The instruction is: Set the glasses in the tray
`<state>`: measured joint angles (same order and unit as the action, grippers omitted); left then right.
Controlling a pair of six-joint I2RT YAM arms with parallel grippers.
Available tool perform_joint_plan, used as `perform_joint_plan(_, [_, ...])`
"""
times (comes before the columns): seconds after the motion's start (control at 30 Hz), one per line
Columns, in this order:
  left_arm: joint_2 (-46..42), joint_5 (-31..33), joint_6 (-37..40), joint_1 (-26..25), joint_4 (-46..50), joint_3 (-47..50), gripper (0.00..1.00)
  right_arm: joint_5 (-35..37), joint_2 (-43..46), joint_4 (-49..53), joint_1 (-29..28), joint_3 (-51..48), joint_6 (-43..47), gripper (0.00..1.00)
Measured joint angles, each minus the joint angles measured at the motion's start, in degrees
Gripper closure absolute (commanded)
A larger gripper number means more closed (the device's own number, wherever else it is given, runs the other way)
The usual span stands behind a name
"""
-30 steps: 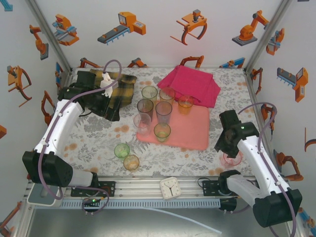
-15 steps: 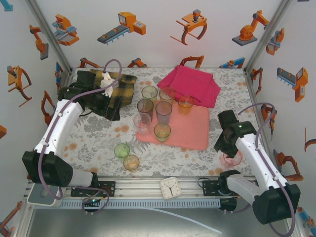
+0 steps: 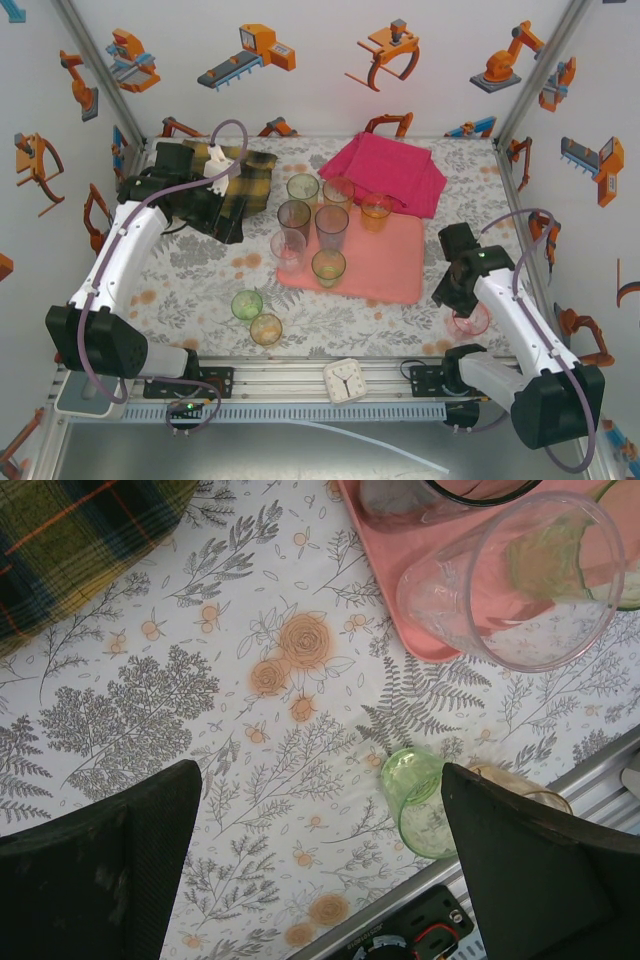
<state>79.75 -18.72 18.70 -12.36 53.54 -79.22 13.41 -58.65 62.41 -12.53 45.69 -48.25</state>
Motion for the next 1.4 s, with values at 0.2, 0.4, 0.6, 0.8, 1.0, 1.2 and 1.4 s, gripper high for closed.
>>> perform_joint_plan(0.2, [0.00, 0.00, 0.02, 0.00, -0.31, 0.11, 0.03, -0.02, -0.17, -0.39, 0.00, 0.00, 0.00, 0.64])
perform_joint_plan(0.4, [0.00, 0.02, 0.02, 0.00, -0.42, 0.37, 0.03, -0.09, -0.81, -1.31, 0.00, -0.66, 0.00, 0.68])
perform_joint_plan(0.6, [0.00, 0.02, 0.02, 0.00, -0.44, 0.37, 0.03, -0.31, -0.81, -1.92, 0.00, -0.85, 0.00, 0.75])
perform_joint_plan(0.8, [0.00, 0.02, 0.02, 0.00, -0.44, 0.37, 0.03, -0.50, -0.81, -2.60, 0.00, -1.62, 0.00, 0.76])
perform_joint_plan(1.0, [0.00, 0.02, 0.02, 0.00, -0.52, 0.39, 0.03, -0.70, -1.14, -3.45, 0.00, -1.84, 0.00, 0.80])
perform_joint_plan(1.2, [0.00, 0.02, 0.02, 0.00, -0.90, 0.39, 0.03, -1.25, -1.51, -4.00, 0.00, -2.62, 0.02, 0.87])
perform_joint_plan(1.4, [0.07, 0.02, 0.02, 0.00, -0.98, 0.39, 0.03, -1.64, -1.46, -4.48, 0.00, -2.62, 0.04, 0.98])
